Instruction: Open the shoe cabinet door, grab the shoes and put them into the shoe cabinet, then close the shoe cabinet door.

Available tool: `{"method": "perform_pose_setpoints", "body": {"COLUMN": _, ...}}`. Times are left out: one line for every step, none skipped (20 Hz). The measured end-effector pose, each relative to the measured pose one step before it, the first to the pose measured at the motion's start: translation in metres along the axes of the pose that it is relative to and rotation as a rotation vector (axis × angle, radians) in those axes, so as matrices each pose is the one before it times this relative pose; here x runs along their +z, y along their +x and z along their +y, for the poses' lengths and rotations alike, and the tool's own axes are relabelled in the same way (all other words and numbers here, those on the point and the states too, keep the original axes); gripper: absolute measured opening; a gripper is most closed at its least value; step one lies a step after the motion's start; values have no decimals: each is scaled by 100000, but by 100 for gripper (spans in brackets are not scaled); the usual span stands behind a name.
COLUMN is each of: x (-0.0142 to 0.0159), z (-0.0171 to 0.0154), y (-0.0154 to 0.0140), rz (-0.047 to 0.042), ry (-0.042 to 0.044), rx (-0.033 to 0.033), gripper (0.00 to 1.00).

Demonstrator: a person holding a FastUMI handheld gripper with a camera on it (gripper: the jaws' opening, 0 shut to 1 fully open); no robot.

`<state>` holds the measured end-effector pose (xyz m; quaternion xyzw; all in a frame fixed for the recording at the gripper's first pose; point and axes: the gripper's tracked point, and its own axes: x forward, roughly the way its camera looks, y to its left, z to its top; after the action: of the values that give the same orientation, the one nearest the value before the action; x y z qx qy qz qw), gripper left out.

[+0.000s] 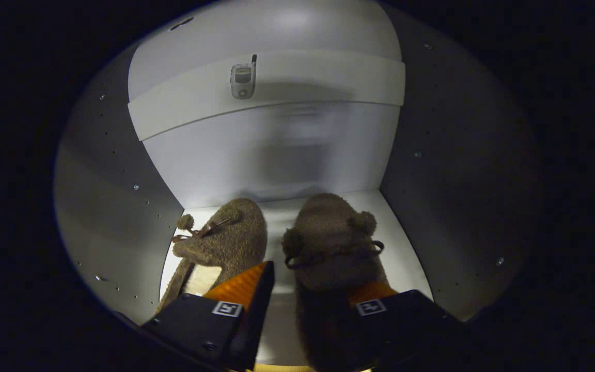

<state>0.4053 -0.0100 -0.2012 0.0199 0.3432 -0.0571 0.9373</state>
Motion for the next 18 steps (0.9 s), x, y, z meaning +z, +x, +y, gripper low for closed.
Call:
{"method": "perform_pose_setpoints", "body": {"x": 53, "z": -233, "y": -797, "rz": -1319, "ry": 242, "rx": -733, "gripper": 70}}
{"method": "perform_pose_setpoints", "body": {"x": 76, "z": -66, "y": -1024, "rz": -1549, "ry": 689, "rx": -203, "gripper": 69}}
{"method": "perform_pose_setpoints", "body": {"x": 225, "z": 41, "y": -1018, "rz": -2025, "ry": 1086, "rx": 579, "gripper": 71}}
{"method": "perform_pose_setpoints", "body": {"x": 224, "z": 11, "y": -1235, "rz": -2357, "ry": 866, "rx": 154, "gripper": 74}}
{"method": "perform_pose_setpoints", "body": {"x": 369, "z": 99, "y": -1307, "rz": -3113, "ry": 418, "rx": 459, "gripper": 85}}
{"method": "perform_pose_setpoints", "body": {"x": 597, "z": 272, "y": -1536, "rz": -4088, "ry": 202, "rx": 1039, "gripper": 87}}
{"method": "perform_pose_setpoints", "body": {"x": 579, "z": 352, "y": -1635, "rz": -3852, "ry": 94, "rx": 847, "gripper": 90}}
{"method": "perform_pose_setpoints", "body": {"x": 435, "z": 271, "y": -1773, "rz": -3090, "ry": -120, "rx": 265, "gripper": 90}}
{"method": "perform_pose_setpoints", "body": {"x": 411, "z": 363, "y": -1605, "rz": -2838, "ry": -230, "rx": 517, "gripper": 93}}
{"method": "perform_pose_setpoints", "body": {"x": 411, "z": 352, "y": -1778, "rz": -2579, "ry": -561, "rx": 140, "gripper": 95}}
{"method": "perform_pose_setpoints", "body": {"x": 218, "z": 584, "y": -1645, "rz": -2816, "ry": -701, "rx": 632, "gripper": 100}}
{"method": "perform_pose_setpoints", "body": {"x": 392, "z": 639, "y": -1777, "rz": -3071, "ry": -341, "rx": 1338, "gripper": 99}}
{"method": "perform_pose_setpoints", "body": {"x": 469, "z": 657, "y": -1808, "rz": -3378, "ry": 666, "rx": 1245, "gripper": 99}}
{"method": "perform_pose_setpoints", "body": {"x": 444, "z": 468, "y": -2001, "rz": -3258, "ry": 1016, "rx": 604, "gripper": 99}}
{"method": "perform_pose_setpoints", "body": {"x": 291, "z": 294, "y": -1968, "rz": -2600, "ry": 649, "rx": -30, "gripper": 99}}
{"method": "perform_pose_setpoints", "body": {"x": 474, "z": 342, "y": -2144, "rz": -3415, "ry": 359, "rx": -159, "gripper": 98}}
{"method": "perform_pose_setpoints", "body": {"x": 515, "z": 234, "y": -2089, "rz": -3180, "ry": -162, "rx": -327, "gripper": 98}}
{"method": "perform_pose_setpoints", "body": {"x": 527, "z": 245, "y": -2094, "rz": -3189, "ry": -573, "rx": -564, "gripper": 98}}
